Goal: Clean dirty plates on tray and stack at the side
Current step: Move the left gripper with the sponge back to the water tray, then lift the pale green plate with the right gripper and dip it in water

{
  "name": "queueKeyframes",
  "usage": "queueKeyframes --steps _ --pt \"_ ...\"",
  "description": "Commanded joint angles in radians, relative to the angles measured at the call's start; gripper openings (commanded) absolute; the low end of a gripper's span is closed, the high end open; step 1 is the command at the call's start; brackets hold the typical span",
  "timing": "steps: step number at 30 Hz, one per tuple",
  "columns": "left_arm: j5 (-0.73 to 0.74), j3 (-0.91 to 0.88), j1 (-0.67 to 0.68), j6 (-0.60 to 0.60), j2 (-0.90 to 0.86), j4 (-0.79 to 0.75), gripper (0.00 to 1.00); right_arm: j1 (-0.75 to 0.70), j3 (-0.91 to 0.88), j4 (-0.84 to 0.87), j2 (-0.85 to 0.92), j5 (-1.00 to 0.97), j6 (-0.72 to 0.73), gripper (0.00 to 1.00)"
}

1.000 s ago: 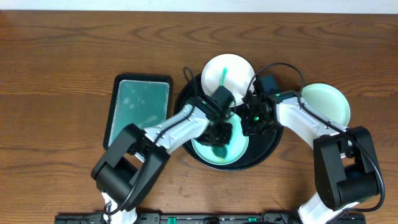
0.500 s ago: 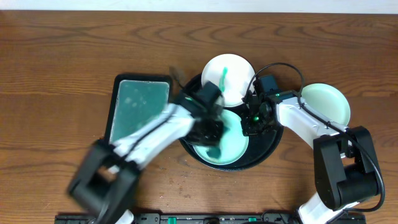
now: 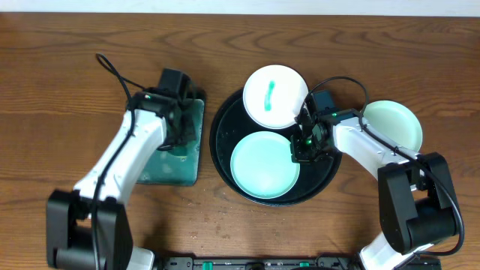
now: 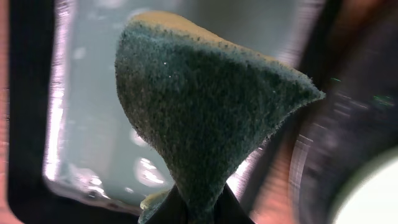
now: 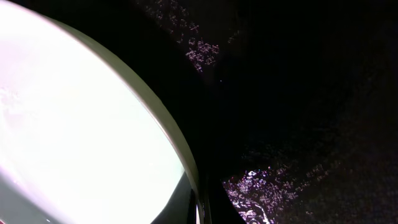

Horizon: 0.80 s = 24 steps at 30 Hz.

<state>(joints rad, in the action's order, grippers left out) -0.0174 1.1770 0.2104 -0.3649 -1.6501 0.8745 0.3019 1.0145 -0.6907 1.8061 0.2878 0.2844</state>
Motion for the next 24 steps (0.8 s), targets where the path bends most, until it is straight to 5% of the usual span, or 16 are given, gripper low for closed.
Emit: queueKeyframes --steps 1,8,15,24 --pt "-0.042 -0.007 -0.041 0.018 -0.029 0.005 0.07 0.016 -0.014 0.02 0.023 -0.075 0.014 0.01" --pt "0.023 -0.006 -0.076 0.021 0.018 0.016 0.26 0.05 -0.017 0.056 0.025 -0.153 -0.088 0.08" --pt "0.104 -0.006 -0.077 0.036 0.176 0.049 0.51 0.066 0.008 0.013 0.005 -0.117 -0.072 0.01" --pt "0.104 -0.006 -0.076 0.039 0.432 0.13 0.64 0.071 0.354 -0.283 -0.116 -0.119 -0.072 0.01"
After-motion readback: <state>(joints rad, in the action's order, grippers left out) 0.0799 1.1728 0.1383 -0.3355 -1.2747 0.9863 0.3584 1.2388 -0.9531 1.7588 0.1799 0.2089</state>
